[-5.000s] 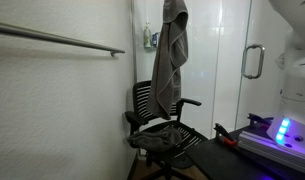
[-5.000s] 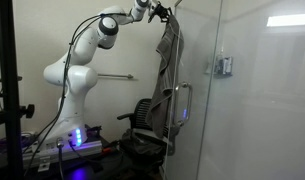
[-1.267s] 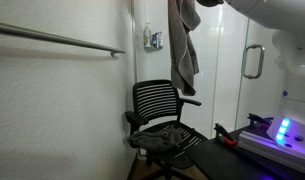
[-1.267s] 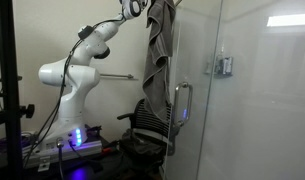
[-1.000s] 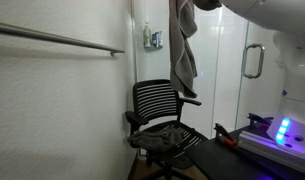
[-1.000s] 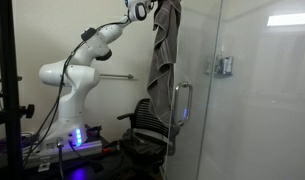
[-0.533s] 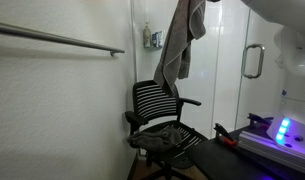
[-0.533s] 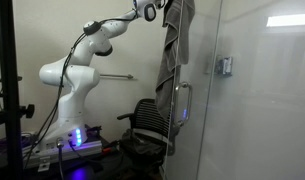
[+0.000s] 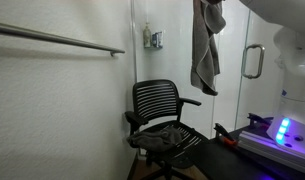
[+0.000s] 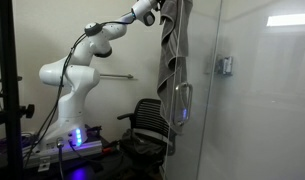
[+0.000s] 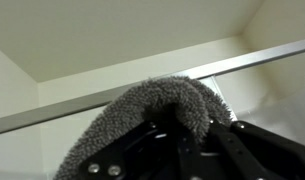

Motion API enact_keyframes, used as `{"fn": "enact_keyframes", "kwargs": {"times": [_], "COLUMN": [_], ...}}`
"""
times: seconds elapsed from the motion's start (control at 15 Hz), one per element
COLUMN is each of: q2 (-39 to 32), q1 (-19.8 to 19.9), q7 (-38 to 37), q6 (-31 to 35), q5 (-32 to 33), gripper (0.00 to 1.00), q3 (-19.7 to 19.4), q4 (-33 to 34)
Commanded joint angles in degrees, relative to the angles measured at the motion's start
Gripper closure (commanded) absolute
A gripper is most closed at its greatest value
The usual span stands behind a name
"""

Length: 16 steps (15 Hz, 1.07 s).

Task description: Open the door then pick the towel and drop in on the floor

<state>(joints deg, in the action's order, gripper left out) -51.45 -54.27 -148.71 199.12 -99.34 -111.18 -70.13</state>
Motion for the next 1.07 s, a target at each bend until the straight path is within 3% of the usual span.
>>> {"fn": "enact_keyframes", "kwargs": {"times": [0.0,0.2,0.4,0.53,0.6,1.0], "q2": [-7.9,-13.6,-14.3,-6.0,-4.7,2.3], "q1": [7.7,10.4,11.8,7.5,5.8,-5.3], "q7": [-0.3,-1.8,-0.2,6.8,7.5,14.2], "q6": [-0.1,-0.3,-0.4,-0.9,-0.1,-1.2], "q5": [-15.6,-22.6,-22.9,-16.2,-15.5,-12.5], "gripper": [0.98,0.98,0.98,0.98,0.98,0.98], "q3": [-8.9,-12.8,-11.2,-0.1,3.5,20.2], "q4": [4.1,0.6,1.0,8.2,7.9,8.1]}}
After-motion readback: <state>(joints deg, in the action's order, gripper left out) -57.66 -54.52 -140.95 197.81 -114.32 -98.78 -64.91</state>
